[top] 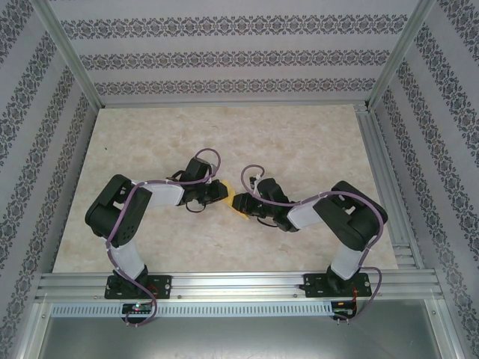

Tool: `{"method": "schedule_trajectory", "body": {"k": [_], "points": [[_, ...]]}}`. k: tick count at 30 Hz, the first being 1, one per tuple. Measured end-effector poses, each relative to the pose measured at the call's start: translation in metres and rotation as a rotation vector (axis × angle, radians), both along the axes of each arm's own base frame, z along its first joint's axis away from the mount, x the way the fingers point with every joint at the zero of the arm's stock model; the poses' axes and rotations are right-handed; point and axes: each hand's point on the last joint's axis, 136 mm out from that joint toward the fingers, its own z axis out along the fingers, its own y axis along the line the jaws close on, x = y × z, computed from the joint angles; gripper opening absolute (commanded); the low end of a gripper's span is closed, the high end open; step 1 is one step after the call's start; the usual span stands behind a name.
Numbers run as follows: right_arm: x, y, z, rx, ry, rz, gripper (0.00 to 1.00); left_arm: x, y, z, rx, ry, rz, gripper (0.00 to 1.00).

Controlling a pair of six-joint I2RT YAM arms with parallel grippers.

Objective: Fold a paper plane with a square sheet of paper (pick it up from the middle)

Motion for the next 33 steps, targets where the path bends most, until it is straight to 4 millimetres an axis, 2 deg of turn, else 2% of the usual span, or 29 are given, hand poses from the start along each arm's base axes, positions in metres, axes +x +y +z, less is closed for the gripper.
{"method": "schedule_trajectory", "body": {"k": [6, 17, 26, 33], "points": [[-0.007, -0.006, 0.004, -0.050, 0.006, 0.021, 0.21, 0.000, 0.000, 0.000, 0.000, 0.000, 0.000, 0.20], [-0.019, -0.013, -0.010, -0.146, 0.046, 0.065, 0.21, 0.000, 0.000, 0.000, -0.001, 0.000, 0.000, 0.20], [-0.022, -0.014, -0.017, -0.164, 0.058, 0.068, 0.07, 0.000, 0.000, 0.000, -0.001, 0.000, 0.000, 0.20], [-0.022, -0.013, -0.024, -0.158, 0.075, 0.065, 0.05, 0.000, 0.000, 0.000, -0.001, 0.000, -0.001, 0.21]]}}
